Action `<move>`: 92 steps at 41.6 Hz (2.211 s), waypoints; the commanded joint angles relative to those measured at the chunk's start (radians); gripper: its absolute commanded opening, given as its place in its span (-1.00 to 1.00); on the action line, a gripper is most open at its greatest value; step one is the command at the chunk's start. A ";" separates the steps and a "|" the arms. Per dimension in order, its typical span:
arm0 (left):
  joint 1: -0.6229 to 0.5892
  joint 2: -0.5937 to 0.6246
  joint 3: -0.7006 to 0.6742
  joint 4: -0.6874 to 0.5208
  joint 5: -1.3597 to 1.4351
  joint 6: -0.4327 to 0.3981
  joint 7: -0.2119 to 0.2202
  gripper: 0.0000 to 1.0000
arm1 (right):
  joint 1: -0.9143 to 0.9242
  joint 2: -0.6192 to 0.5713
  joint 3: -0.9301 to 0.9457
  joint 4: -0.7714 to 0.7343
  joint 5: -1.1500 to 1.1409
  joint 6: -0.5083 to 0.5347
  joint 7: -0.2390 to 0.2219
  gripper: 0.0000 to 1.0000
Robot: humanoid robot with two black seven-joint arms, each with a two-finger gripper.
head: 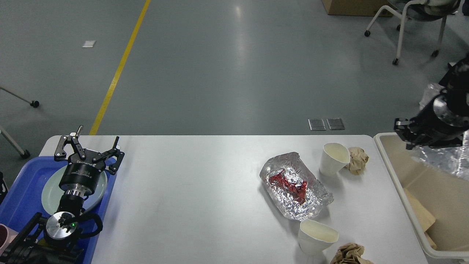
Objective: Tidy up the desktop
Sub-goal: 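Lift the foil tray and carry it over the beige bin, then lower the foil tray into the bin and open the right gripper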
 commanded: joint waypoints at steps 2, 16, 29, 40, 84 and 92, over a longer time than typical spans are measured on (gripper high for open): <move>0.000 0.000 0.000 0.000 0.000 0.000 0.000 0.93 | -0.269 -0.054 0.086 -0.249 0.000 -0.007 0.005 -1.00; 0.000 0.000 0.000 0.000 0.000 0.000 0.000 0.93 | -0.834 -0.008 0.375 -0.732 0.000 -0.232 0.009 -1.00; 0.000 0.000 0.000 0.000 0.000 0.000 0.000 0.93 | -1.168 0.218 0.383 -0.999 0.008 -0.521 0.010 -1.00; 0.000 0.000 0.000 0.000 0.000 0.000 0.000 0.93 | -1.236 0.279 0.378 -1.044 0.008 -0.578 0.010 -1.00; -0.002 0.000 0.000 0.000 0.000 0.000 0.000 0.93 | -1.260 0.293 0.386 -1.024 0.008 -0.737 0.012 1.00; -0.002 0.000 0.000 0.000 0.000 0.000 0.000 0.93 | -1.124 0.232 0.390 -0.908 0.008 -0.648 0.013 1.00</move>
